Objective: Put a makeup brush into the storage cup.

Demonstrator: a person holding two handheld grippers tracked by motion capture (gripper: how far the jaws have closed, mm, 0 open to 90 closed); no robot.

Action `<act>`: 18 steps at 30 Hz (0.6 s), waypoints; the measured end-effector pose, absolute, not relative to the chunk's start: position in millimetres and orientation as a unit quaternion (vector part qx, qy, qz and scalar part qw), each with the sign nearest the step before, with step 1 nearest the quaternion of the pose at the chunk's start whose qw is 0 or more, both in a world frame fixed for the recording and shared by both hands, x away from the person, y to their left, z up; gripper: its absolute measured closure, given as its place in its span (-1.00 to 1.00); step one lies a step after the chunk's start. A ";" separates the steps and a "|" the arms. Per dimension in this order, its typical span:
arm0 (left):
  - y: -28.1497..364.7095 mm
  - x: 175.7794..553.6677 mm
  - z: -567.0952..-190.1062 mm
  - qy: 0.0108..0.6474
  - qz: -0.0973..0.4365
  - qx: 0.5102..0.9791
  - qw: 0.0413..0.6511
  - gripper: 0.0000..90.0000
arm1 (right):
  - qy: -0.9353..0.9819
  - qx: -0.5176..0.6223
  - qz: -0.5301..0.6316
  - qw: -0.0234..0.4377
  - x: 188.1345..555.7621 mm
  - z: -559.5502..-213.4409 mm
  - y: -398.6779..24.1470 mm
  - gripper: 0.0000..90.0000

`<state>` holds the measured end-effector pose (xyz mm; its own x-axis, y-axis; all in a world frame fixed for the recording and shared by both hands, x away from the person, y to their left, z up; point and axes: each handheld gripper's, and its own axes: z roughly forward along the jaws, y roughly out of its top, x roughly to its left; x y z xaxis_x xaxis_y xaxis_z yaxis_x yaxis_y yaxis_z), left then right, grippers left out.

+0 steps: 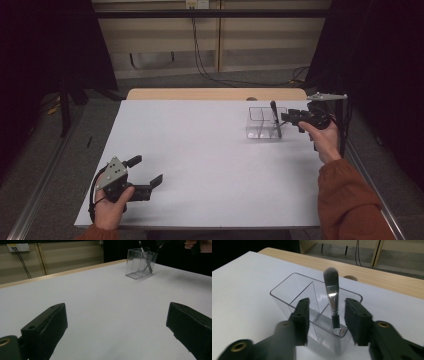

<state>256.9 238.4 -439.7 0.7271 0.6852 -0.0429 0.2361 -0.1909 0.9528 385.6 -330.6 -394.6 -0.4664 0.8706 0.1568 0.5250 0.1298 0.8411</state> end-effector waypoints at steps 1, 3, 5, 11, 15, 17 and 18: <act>238.4 257.0 -439.7 0.310 0.202 0.745 0.556 -0.92 | 0.726 0.478 0.456 0.192 384.9 -394.2 -331.4 0.01; 237.9 257.0 -439.7 0.309 0.202 0.744 0.556 -0.92 | 0.721 0.479 0.461 0.195 383.7 -393.6 -332.4 -0.18; 237.8 257.0 -439.6 0.310 0.202 0.744 0.557 -0.92 | 0.715 0.482 0.466 0.198 382.3 -393.6 -333.4 -0.35; 236.8 258.9 -439.5 0.313 0.202 0.743 0.556 -0.92 | 0.706 0.482 0.473 0.213 378.4 -398.0 -333.0 -0.86; 234.8 260.7 -439.8 0.314 0.201 0.744 0.554 -0.92 | 0.700 0.475 0.487 0.218 375.5 -399.7 -335.5 -1.00; 234.7 261.1 -440.1 0.315 0.201 0.744 0.554 -0.92 | 0.696 0.482 0.484 0.219 374.0 -399.9 -336.7 -0.98; 235.0 261.4 -440.4 0.315 0.200 0.744 0.554 -0.92 | 0.694 0.485 0.484 0.222 373.1 -400.2 -337.1 -0.97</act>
